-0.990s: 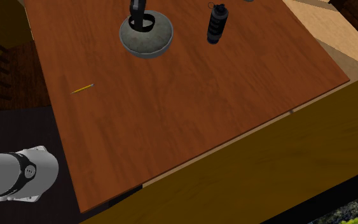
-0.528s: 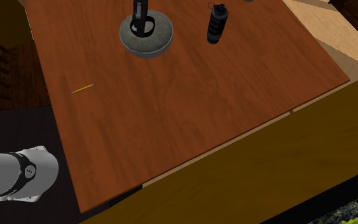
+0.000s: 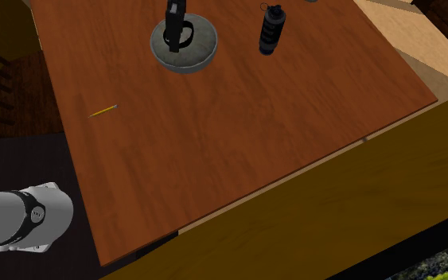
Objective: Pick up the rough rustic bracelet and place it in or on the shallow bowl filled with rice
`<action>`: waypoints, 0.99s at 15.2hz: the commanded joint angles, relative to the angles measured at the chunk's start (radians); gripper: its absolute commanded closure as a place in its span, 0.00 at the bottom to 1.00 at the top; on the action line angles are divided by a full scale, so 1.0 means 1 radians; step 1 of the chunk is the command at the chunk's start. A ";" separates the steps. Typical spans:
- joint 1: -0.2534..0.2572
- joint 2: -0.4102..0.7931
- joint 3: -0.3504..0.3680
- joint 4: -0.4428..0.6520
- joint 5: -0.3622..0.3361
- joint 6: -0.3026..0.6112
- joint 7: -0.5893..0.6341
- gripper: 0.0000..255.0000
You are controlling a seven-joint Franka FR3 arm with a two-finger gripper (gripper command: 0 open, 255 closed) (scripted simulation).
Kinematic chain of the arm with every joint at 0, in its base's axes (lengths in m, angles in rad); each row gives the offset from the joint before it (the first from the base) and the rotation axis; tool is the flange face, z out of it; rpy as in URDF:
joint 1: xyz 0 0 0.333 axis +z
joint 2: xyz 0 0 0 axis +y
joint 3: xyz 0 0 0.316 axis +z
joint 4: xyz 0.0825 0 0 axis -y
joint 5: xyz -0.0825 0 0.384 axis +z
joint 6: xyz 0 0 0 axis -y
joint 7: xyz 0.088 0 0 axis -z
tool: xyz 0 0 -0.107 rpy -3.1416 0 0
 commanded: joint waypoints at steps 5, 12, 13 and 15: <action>0.009 0.009 0.002 0.078 0.000 -0.069 -0.001 0.00; 0.019 0.023 0.003 0.156 -0.002 -0.134 -0.002 0.00; 0.019 0.023 0.003 0.156 -0.002 -0.134 -0.002 0.00; 0.019 0.023 0.003 0.156 -0.002 -0.134 -0.002 0.00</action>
